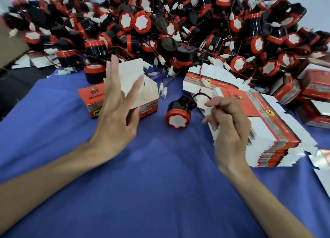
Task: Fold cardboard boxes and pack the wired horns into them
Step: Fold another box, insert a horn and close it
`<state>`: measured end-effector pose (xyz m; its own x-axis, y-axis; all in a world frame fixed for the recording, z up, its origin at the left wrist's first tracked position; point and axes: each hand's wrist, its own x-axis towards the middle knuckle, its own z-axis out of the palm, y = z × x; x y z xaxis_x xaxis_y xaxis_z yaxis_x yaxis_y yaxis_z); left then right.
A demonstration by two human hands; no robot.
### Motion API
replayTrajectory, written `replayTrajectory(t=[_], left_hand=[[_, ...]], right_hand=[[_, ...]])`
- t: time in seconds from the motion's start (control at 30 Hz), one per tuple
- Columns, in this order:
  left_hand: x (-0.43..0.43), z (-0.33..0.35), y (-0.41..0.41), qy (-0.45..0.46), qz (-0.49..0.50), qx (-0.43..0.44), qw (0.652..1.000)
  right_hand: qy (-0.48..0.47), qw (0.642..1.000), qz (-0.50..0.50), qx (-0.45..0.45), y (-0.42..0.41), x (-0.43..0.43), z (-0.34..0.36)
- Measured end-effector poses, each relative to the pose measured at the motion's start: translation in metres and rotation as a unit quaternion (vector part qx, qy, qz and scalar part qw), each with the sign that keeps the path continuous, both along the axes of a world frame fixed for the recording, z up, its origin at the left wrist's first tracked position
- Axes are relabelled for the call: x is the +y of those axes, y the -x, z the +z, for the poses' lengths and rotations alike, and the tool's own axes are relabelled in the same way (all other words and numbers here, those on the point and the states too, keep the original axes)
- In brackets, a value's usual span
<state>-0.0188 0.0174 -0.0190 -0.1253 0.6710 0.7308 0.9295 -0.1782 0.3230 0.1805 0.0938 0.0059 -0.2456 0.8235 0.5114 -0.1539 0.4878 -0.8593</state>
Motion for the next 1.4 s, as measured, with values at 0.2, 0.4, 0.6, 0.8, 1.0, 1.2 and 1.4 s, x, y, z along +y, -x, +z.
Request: replayTrajectory(t=[0.2,0.4,0.6,0.8,1.0,1.2,1.4], left_hand=[[-0.009,-0.005,-0.009,0.012,-0.15,0.05,0.987],[-0.013,-0.002,-0.012,0.101,-0.2,0.013,0.974],[-0.008,0.0,-0.011,0.078,-0.126,0.034,0.988],[-0.012,0.004,-0.012,0.06,-0.111,-0.075,0.989],[-0.01,-0.001,-0.008,0.059,-0.103,-0.118,0.986],[-0.011,-0.004,-0.006,-0.015,-0.154,-0.209,0.966],[-0.006,-0.005,-0.009,-0.002,-0.271,-0.251,0.929]], right_hand=[[0.076,0.959,0.267,0.05,-0.003,-0.009,0.002],[0.143,0.825,0.544,0.049,-0.004,-0.019,0.008],[0.105,0.965,0.238,-0.026,0.007,-0.003,0.005],[-0.271,0.93,-0.045,-0.245,0.031,0.011,-0.024],[-0.244,0.938,0.017,-0.244,0.028,0.004,-0.032],[-0.137,0.956,0.137,-0.221,0.03,-0.015,-0.024],[-0.169,0.952,0.093,-0.239,0.035,-0.02,-0.025]])
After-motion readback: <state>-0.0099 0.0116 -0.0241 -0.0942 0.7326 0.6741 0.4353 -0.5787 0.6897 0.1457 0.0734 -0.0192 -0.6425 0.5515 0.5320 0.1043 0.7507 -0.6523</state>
